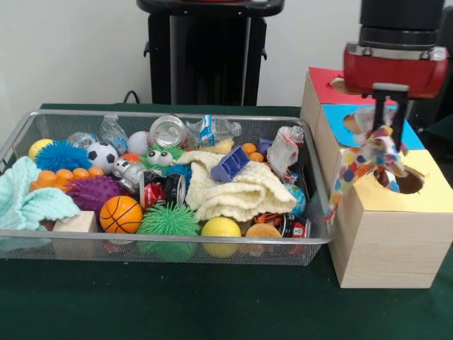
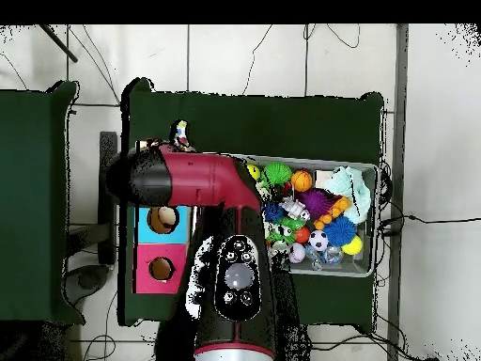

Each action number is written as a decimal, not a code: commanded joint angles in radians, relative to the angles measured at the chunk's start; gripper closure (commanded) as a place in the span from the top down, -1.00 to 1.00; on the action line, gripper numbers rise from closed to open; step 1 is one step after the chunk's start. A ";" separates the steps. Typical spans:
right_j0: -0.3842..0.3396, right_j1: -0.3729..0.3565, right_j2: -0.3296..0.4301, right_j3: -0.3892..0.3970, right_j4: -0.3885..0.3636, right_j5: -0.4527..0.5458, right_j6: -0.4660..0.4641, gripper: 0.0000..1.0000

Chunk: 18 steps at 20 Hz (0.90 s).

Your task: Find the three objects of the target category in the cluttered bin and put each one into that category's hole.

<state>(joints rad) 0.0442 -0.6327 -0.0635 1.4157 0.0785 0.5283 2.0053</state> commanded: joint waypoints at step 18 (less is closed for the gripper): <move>0.076 0.087 -0.036 0.009 0.196 0.098 0.292 -1.00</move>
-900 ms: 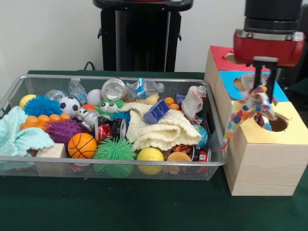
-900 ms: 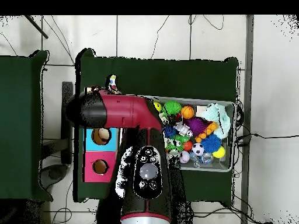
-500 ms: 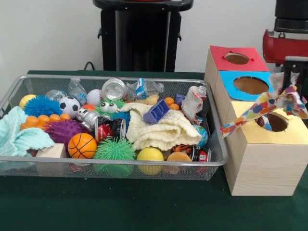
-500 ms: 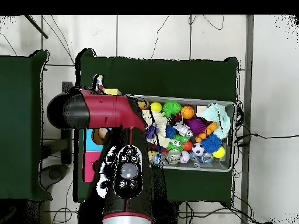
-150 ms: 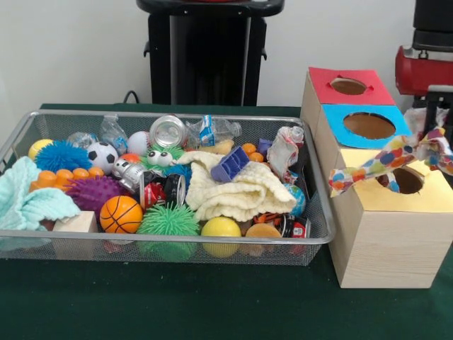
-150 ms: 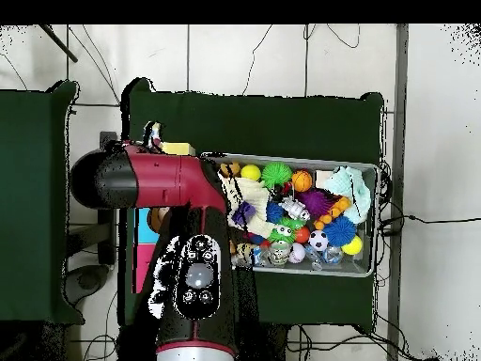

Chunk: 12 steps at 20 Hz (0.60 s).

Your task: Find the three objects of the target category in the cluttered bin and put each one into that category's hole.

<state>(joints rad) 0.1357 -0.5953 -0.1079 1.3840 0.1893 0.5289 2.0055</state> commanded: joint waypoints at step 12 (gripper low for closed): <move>-0.004 0.053 0.045 0.115 0.208 0.001 0.302 -1.00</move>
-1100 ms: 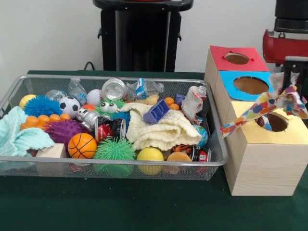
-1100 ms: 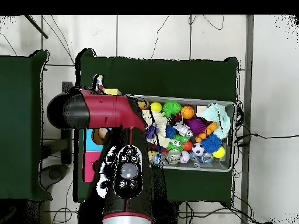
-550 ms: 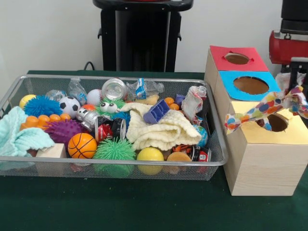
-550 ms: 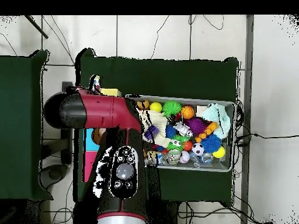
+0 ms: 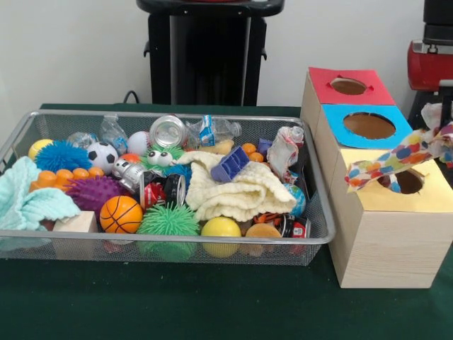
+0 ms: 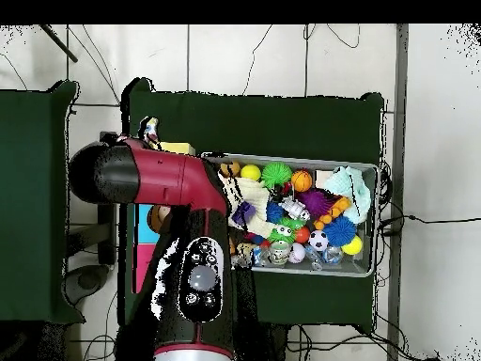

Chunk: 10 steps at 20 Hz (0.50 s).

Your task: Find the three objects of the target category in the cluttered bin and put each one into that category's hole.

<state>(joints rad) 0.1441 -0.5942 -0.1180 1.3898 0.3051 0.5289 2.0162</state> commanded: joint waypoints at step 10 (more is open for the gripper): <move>-0.045 0.072 0.044 0.091 0.064 -0.047 0.181 -1.00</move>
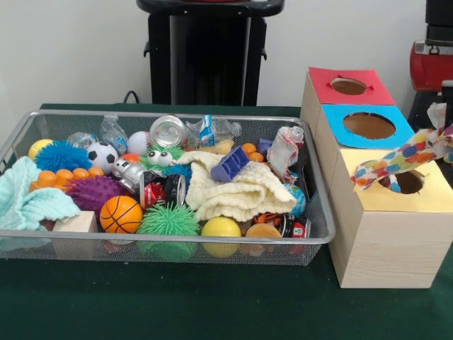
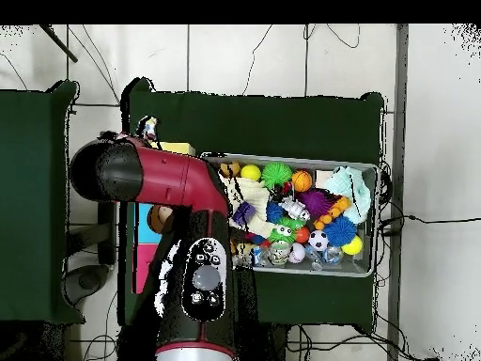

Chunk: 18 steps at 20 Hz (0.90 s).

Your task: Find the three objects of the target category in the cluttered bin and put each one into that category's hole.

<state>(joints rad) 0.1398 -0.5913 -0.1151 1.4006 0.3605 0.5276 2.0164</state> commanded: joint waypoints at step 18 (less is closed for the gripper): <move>-0.056 0.100 -0.013 0.080 -0.053 -0.088 0.137 -1.00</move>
<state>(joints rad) 0.1078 -0.5398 -0.1348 1.4003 0.3564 0.4828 2.0164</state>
